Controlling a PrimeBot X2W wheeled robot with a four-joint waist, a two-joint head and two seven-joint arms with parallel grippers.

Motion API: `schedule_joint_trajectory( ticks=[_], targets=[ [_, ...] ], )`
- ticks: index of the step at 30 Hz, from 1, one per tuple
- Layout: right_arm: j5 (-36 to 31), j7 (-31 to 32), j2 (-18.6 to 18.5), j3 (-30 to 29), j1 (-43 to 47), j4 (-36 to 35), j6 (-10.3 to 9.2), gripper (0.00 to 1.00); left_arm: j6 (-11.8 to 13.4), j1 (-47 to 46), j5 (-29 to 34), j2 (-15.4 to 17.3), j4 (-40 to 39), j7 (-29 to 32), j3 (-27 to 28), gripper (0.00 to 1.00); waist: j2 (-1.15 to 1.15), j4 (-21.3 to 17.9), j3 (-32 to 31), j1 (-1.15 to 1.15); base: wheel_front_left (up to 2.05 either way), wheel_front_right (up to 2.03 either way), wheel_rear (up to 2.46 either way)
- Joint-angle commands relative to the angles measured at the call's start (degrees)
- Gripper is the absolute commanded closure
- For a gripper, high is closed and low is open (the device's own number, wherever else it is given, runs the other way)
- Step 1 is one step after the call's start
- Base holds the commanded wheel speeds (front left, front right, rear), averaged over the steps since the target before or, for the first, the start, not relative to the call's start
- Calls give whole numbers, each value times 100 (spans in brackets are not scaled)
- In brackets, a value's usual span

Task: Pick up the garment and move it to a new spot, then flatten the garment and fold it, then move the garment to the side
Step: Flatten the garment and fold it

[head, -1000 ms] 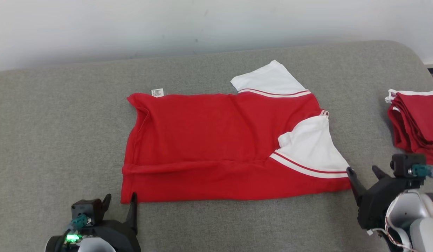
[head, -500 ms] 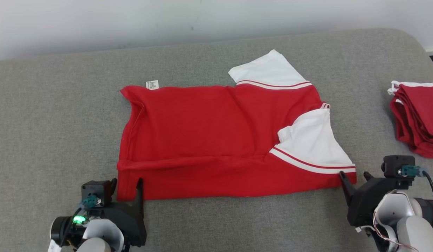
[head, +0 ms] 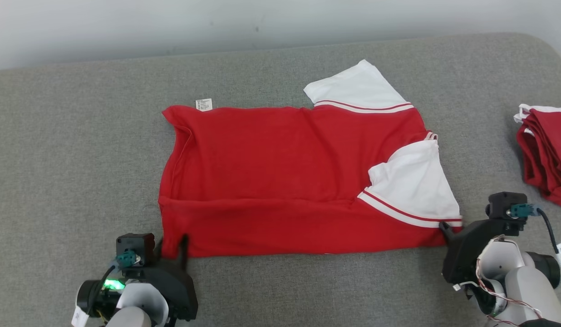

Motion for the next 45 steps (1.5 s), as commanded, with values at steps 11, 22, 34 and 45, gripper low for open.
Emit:
schedule_joint_trajectory(
  ticks=[11,22,34,45],
  targets=[
    [186,-158,-94,-221,617,-697,-19,100,67,796,-265,86,-74,-46,32,100,1,28,-426,1,0,0,0],
    [197,218,183,-629,1811,-1722,-20,100,329,1627,-465,222,-784,118,110,100,1,47,-717,1,0,0,0],
    [11,113,259,-507,1967,-1853,-18,0,491,2012,-480,370,-1272,189,131,0,1,32,-790,1,0,0,0],
    [6,389,-90,-110,992,-1981,-18,0,590,1612,-481,731,-2043,483,341,0,1,129,-712,1,0,0,0]
  ],
)
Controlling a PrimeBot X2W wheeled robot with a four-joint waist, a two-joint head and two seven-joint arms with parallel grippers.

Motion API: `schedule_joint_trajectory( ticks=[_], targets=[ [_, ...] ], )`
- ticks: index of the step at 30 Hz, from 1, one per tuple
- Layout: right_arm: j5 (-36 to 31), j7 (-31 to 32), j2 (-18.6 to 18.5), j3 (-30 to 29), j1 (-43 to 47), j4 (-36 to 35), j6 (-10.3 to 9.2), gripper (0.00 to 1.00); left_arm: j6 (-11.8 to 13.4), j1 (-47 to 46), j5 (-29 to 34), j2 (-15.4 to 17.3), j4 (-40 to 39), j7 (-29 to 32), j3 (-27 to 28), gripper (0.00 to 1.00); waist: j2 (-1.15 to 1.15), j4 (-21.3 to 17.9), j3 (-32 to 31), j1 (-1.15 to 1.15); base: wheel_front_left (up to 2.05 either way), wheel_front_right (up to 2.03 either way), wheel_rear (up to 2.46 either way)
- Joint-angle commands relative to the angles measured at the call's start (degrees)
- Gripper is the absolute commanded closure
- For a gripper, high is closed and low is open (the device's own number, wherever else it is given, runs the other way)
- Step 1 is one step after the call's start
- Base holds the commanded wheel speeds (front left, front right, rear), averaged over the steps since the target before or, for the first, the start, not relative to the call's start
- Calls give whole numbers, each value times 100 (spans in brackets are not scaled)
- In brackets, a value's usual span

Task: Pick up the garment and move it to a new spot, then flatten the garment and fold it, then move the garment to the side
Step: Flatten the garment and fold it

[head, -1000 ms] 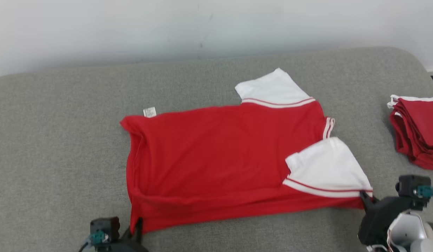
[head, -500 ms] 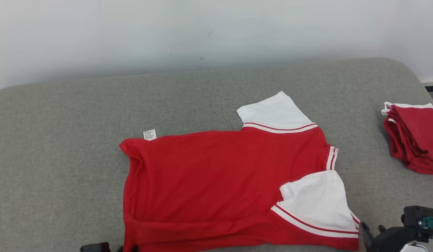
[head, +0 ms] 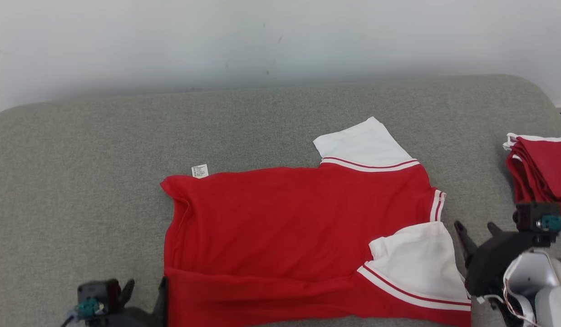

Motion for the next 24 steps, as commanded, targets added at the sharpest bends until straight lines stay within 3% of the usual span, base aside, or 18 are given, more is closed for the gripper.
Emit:
schedule_joint_trajectory(
  ticks=[1,8,12,17,24],
  targets=[
    [23,46,-82,61,-141,35,-16,0,7,-154,48,53,-58,63,11,0,0,13,36,0,0,0,0],
    [232,389,-570,658,-1399,766,-17,0,-156,-1324,-59,89,100,598,48,0,0,44,358,0,0,0,0],
    [407,481,-730,985,-2160,1339,-17,0,-397,-2104,-200,58,521,1011,-30,0,0,59,649,0,0,0,0],
    [346,355,-986,1387,-3022,1953,-17,0,-537,-2993,-52,101,1096,1261,-142,0,0,36,1053,0,0,0,0],
    [282,60,-1024,1666,-3819,2614,-17,0,-770,-3683,129,132,1732,1471,-371,0,0,13,1427,0,0,0,0]
  ],
)
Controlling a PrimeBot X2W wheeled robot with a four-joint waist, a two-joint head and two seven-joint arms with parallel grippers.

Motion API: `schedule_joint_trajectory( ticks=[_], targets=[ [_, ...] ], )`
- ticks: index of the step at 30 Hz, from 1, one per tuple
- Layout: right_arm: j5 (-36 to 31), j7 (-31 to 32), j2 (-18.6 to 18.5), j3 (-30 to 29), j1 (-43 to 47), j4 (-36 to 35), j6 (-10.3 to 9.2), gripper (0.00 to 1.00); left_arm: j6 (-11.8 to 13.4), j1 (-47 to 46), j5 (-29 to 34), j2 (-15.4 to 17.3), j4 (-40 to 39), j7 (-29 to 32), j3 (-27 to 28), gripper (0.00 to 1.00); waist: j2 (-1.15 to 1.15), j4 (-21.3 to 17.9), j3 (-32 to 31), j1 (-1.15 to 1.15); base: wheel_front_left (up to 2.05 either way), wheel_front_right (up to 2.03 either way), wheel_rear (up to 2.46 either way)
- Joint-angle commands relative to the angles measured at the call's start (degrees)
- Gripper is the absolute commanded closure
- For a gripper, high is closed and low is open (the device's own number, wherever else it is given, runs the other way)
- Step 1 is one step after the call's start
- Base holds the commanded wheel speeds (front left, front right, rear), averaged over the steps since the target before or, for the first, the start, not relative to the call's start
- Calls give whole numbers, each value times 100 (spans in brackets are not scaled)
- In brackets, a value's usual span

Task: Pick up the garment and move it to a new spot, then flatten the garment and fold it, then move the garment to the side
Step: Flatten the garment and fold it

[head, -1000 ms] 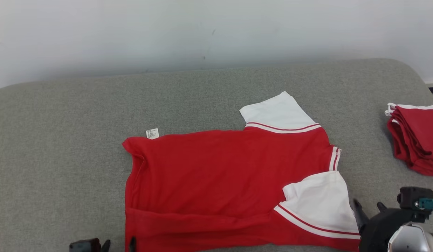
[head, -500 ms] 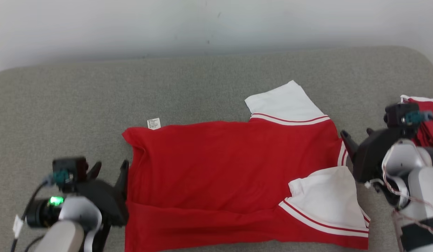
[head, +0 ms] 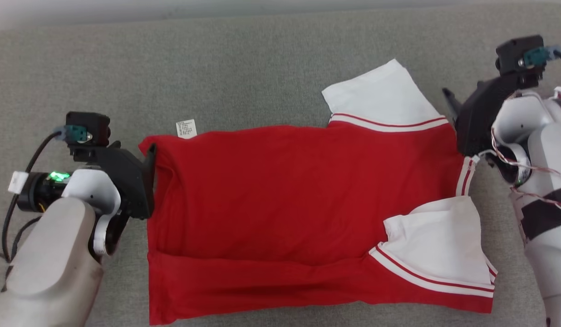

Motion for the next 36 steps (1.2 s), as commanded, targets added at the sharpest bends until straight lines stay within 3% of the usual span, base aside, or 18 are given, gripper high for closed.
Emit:
schedule_joint_trajectory(
  ticks=[1,10,11,12,13,30,36],
  targets=[
    [-51,-72,-30,71,-135,79,-18,0,-8,-114,86,31,98,67,-34,0,-1,-16,277,-1,0,0,0],
    [79,-371,-75,388,-707,655,-18,0,-153,-474,100,-52,575,10,-170,0,-1,66,564,-1,0,0,0],
    [103,-400,-90,402,-743,705,-18,0,-153,-458,81,-77,640,13,-179,38,-1,78,586,-1,0,0,0],
    [113,-405,-102,442,-783,752,-18,0,-160,-443,87,-89,691,30,-213,63,-1,92,618,-1,0,0,0],
    [131,-407,-112,467,-816,801,-18,0,-173,-434,117,-108,724,31,-251,100,-1,106,639,-1,0,0,0],
    [108,-576,-408,725,-1505,1300,-19,0,-232,-397,208,-414,754,-545,-521,100,-1,516,1140,-1,0,0,0],
    [340,-180,-367,808,-1746,1640,-18,0,-226,-523,193,-445,741,-639,-538,100,-1,676,1351,-1,0,0,0]
  ],
)
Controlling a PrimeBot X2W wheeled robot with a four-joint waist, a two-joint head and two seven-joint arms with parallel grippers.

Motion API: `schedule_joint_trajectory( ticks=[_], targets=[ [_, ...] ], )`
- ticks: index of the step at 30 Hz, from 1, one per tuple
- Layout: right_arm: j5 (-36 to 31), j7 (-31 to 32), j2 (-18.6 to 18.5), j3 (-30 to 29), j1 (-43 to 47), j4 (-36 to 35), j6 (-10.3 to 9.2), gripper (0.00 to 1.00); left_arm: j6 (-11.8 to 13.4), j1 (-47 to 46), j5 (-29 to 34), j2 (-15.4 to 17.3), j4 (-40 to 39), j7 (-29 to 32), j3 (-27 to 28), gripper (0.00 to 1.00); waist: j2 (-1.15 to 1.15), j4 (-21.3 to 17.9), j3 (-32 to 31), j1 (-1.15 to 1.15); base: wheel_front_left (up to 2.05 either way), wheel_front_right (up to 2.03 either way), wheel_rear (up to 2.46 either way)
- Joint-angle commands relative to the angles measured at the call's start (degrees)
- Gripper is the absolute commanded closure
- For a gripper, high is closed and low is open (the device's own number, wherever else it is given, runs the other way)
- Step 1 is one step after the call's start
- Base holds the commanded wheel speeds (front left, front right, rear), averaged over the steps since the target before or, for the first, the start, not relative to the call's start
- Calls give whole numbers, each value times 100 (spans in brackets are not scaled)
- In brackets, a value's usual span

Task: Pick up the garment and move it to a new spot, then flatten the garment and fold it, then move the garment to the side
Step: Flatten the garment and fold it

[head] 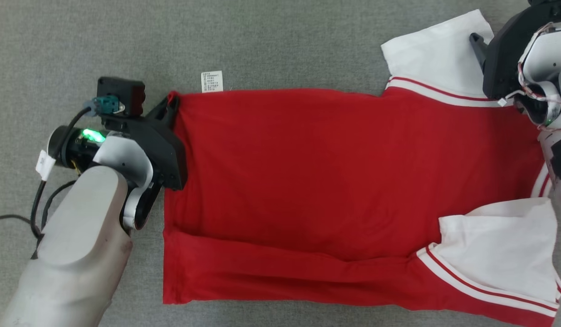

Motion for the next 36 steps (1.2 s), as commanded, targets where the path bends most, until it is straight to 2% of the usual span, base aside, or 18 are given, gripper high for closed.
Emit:
schedule_joint_trajectory(
  ticks=[1,8,9,11,12,18,19,29,33,36],
  targets=[
    [191,163,71,12,-30,106,-17,0,44,198,0,3,288,124,-101,100,1,102,140,1,0,0,0],
    [453,404,51,305,16,205,-4,0,37,136,-32,-41,360,27,-111,100,1,133,225,1,0,0,0],
    [482,366,41,298,19,229,-4,46,26,131,-45,-52,387,23,-110,100,1,130,223,1,0,0,0],
    [537,364,38,296,70,299,-4,88,25,125,-38,-57,426,-38,-119,100,1,123,202,1,0,0,0],
    [549,321,21,296,81,313,-4,100,21,128,-51,-58,440,-69,-114,100,1,116,190,1,0,0,0],
    [308,-544,-125,33,3,302,-20,100,110,113,-49,-43,513,-400,-41,100,1,30,93,1,0,0,0],
    [213,-929,-93,-66,-17,295,-20,100,141,87,-33,-50,516,-595,5,100,1,2,35,1,0,0,0],
    [116,-2693,8,-299,245,126,-19,100,359,47,47,-107,484,-1775,219,100,1,-166,-418,1,0,0,0],
    [312,-3065,43,-228,643,-15,-19,100,288,229,23,-152,544,-2007,161,100,1,-207,-673,1,0,0,0],
    [565,-3182,-70,-73,1043,-296,-19,100,216,398,22,-165,540,-2150,97,100,1,-237,-872,1,0,0,0]
  ],
)
